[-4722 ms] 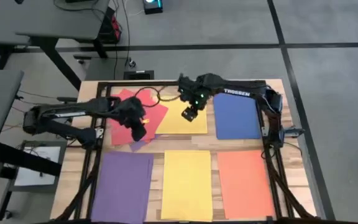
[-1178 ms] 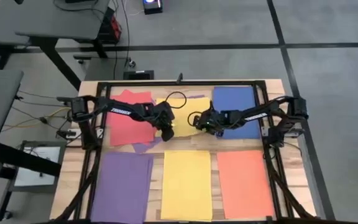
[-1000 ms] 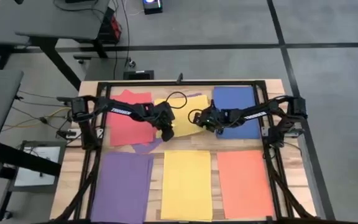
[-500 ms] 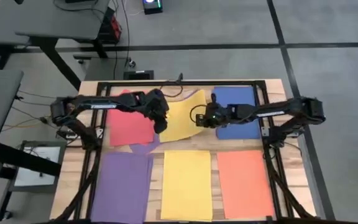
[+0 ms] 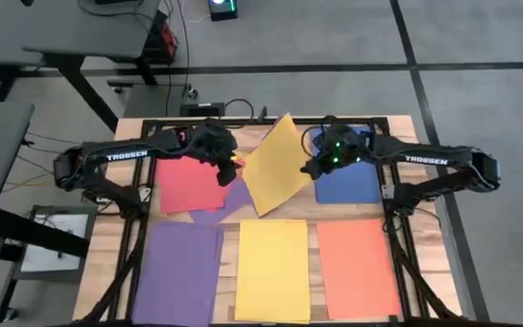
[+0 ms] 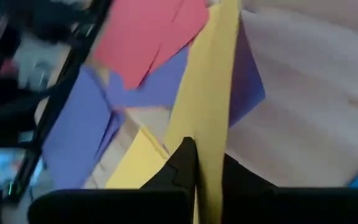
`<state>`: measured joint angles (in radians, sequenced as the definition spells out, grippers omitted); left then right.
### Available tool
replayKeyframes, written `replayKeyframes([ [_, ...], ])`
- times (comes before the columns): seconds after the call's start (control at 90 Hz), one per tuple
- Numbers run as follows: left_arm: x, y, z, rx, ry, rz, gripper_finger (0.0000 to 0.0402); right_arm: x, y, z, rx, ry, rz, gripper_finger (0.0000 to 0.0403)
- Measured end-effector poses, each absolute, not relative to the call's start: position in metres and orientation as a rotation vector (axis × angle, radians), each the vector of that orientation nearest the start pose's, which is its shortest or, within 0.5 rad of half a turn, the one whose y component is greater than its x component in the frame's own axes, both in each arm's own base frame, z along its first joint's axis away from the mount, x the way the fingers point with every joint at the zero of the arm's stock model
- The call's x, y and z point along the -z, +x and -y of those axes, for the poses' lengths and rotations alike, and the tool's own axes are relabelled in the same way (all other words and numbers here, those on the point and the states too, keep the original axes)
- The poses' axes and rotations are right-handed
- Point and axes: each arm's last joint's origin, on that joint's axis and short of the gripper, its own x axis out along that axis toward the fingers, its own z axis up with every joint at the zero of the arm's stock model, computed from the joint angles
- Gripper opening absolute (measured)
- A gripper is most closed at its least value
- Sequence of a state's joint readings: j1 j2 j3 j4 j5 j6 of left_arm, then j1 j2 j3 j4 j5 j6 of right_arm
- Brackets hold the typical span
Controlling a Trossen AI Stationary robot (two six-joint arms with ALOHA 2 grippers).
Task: Organize paper
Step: Stack the yellow paper on top of the yellow paper
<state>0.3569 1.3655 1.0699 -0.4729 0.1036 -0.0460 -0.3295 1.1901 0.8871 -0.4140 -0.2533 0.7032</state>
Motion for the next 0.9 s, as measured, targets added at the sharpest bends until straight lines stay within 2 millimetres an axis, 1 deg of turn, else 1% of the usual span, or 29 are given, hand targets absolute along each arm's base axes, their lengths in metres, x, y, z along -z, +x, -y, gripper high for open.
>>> replayKeyframes([
  [0.122, -0.280, 0.270, -0.097, -0.268, -0.287, -0.746, 0.0144, -0.268, 0.232, 0.075, 0.158, 0.782, -0.699, 0.0000],
  [0.244, -0.284, 0.273, -0.099, -0.218, -0.409, -0.682, 0.0144, -0.268, 0.234, 0.071, 0.003, 0.632, -0.706, 0.0000],
  [0.333, -0.290, 0.275, -0.105, -0.197, -0.477, -0.601, 0.0150, -0.269, 0.235, 0.067, -0.056, 0.525, -0.701, 0.0000],
  [0.422, -0.298, 0.275, -0.115, -0.213, -0.487, -0.524, 0.0161, -0.268, 0.235, 0.064, -0.091, 0.465, -0.708, 0.0000],
  [0.544, -0.315, 0.274, -0.131, -0.244, -0.439, -0.422, 0.0175, -0.267, 0.234, 0.063, -0.125, 0.428, -0.713, 0.0000],
  [0.633, -0.323, 0.270, -0.140, -0.260, -0.374, -0.400, 0.0180, -0.267, 0.234, 0.062, -0.131, 0.425, -0.720, 0.0000],
  [0.767, -0.327, 0.268, -0.145, -0.249, -0.242, -0.404, 0.0181, -0.267, 0.234, 0.061, -0.132, 0.428, -0.722, 0.0000],
  [0.9, -0.324, 0.271, -0.145, -0.193, -0.070, -0.430, 0.0181, -0.267, 0.235, 0.060, -0.138, 0.426, -0.724, 0.0000],
])
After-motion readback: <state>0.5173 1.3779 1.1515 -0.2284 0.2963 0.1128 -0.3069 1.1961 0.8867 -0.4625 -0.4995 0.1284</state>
